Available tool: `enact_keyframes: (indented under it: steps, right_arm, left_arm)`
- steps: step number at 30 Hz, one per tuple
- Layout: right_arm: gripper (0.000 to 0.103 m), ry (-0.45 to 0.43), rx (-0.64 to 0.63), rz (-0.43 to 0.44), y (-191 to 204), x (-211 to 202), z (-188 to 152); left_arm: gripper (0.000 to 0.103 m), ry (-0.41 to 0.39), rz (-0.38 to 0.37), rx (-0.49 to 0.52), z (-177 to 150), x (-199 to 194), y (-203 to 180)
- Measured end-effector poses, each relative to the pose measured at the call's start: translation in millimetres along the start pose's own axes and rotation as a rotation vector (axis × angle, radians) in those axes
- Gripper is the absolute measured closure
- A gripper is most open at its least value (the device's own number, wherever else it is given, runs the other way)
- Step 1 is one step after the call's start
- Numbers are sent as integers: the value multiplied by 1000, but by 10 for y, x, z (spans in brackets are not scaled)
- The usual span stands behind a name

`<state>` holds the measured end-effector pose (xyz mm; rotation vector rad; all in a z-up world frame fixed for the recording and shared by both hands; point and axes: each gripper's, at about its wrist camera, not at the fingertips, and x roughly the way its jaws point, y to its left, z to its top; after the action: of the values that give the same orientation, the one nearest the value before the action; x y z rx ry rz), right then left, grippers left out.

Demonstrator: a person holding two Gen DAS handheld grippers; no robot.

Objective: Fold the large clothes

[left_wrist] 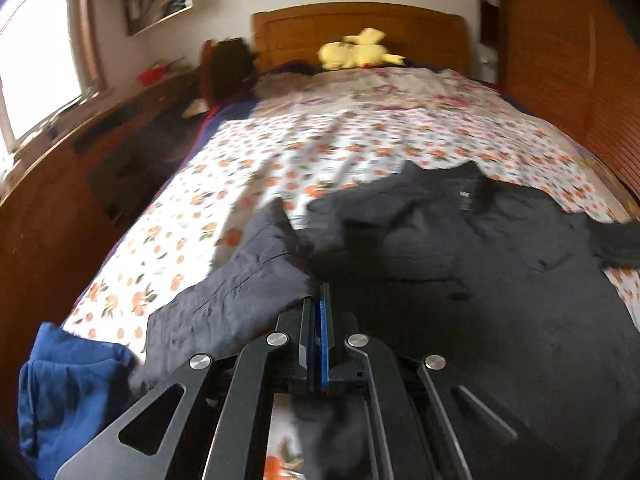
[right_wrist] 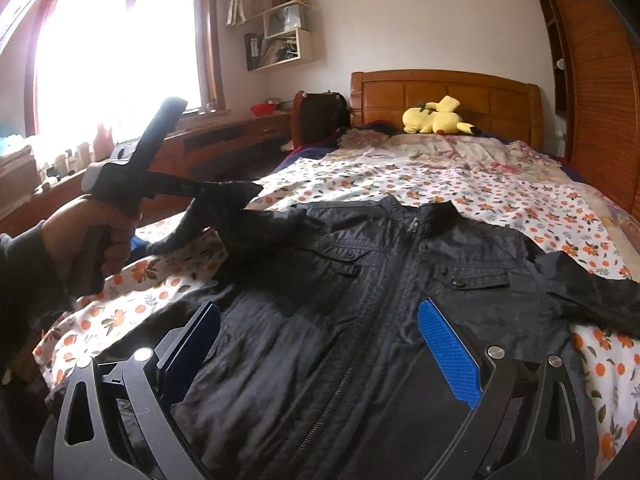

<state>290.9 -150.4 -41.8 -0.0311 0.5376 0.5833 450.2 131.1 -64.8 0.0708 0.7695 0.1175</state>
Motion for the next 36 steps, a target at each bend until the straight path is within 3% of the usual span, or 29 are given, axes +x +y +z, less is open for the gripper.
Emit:
enact_keyframes:
  steps: [7, 11, 14, 15, 19, 22, 36]
  right_arm:
    - [7, -2, 3, -19, -110, -65, 4]
    - [7, 2, 7, -19, -128, -53, 17]
    - [7, 2, 4, -13, -111, -28, 30]
    - [7, 2, 2, -12, -98, -22, 28]
    - [7, 10, -8, -6, -43, 25, 12]
    - [7, 19, -16, 3, 16, 68, -1]
    - [7, 64, -80, 52, 353, 240, -104]
  left_arm:
    - [101, 22, -59, 64, -262, 48, -511]
    - [97, 47, -69, 67, -466, 132, -528]
    - [74, 54, -83, 64, -603, 113, -458]
    - [66, 51, -88, 59, -624, 93, -406]
    - [53, 28, -100, 44, -762, -50, -247]
    - [41, 0, -59, 39, -831, -120, -53]
    - [38, 116, 139, -139, -1092, 381, 1247]
